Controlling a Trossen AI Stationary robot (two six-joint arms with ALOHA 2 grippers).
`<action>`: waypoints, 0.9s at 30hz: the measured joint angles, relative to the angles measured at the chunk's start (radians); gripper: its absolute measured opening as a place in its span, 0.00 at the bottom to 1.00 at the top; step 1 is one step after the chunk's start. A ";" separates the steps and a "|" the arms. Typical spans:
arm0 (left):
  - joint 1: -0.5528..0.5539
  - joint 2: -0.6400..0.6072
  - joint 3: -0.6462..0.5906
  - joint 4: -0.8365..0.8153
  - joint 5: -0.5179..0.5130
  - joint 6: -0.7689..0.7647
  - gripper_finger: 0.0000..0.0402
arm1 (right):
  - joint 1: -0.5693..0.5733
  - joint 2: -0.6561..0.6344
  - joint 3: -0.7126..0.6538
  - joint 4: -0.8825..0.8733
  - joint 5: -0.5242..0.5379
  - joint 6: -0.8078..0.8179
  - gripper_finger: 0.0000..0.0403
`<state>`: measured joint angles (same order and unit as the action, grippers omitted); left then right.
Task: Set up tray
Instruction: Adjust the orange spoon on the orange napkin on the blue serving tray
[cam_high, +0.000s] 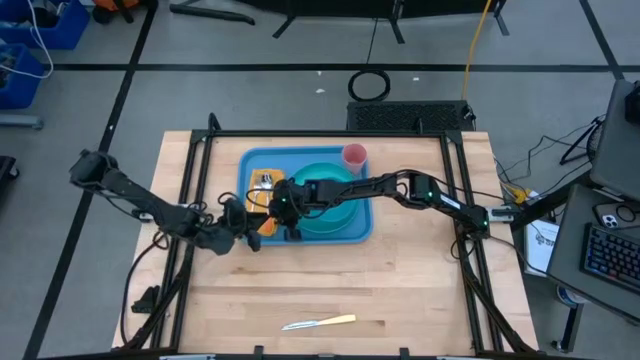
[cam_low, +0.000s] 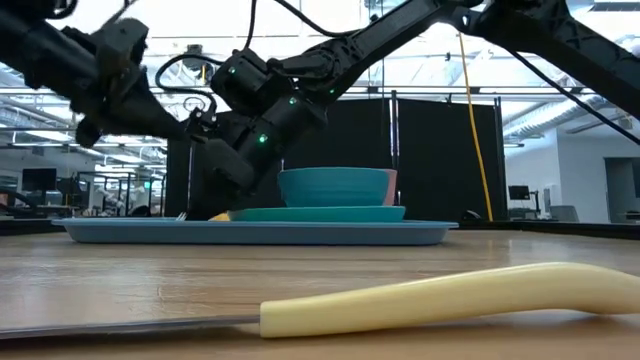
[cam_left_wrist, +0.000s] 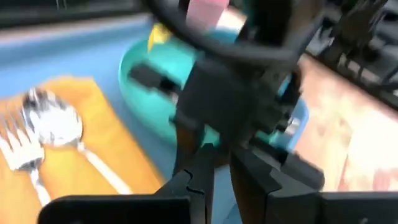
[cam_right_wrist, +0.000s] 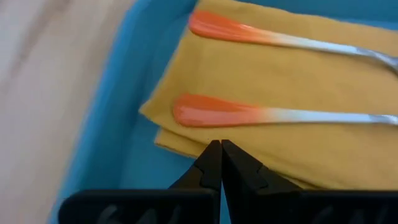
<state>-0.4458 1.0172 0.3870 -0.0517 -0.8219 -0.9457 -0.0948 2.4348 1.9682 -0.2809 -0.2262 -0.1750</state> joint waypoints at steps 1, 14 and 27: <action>0.015 0.001 0.000 -0.016 0.039 -0.022 0.13 | 0.001 0.001 0.000 0.004 0.018 -0.017 0.00; 0.278 0.002 0.036 -0.279 0.560 -0.219 0.13 | 0.024 0.011 0.000 -0.010 0.040 -0.083 0.00; 0.434 0.002 0.043 -0.284 0.736 -0.120 0.13 | 0.000 0.083 0.004 0.038 0.002 -0.040 0.00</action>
<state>-0.0118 1.0187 0.4301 -0.3362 -0.0862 -1.0656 -0.0943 2.5179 1.9724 -0.2430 -0.2247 -0.2150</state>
